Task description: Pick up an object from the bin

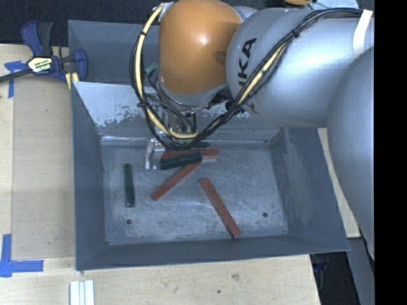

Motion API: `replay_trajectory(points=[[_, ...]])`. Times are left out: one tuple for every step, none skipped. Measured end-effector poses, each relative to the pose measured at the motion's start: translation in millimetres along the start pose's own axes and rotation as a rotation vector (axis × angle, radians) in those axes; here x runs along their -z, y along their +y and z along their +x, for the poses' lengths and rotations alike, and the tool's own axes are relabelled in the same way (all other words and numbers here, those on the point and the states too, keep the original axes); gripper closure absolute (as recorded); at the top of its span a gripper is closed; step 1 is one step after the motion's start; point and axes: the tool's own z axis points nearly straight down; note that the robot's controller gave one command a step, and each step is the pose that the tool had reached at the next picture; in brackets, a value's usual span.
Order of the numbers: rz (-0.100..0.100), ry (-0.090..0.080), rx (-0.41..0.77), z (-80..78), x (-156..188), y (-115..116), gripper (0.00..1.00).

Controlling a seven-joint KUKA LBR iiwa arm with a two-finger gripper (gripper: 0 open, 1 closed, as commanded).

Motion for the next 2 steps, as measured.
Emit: replay_trajectory(points=[[-0.002,-0.009,-0.003,-1.9,5.1,-1.0,0.0],[-0.001,-0.012,0.08,-4.2,-54.4,-43.3,0.0]])
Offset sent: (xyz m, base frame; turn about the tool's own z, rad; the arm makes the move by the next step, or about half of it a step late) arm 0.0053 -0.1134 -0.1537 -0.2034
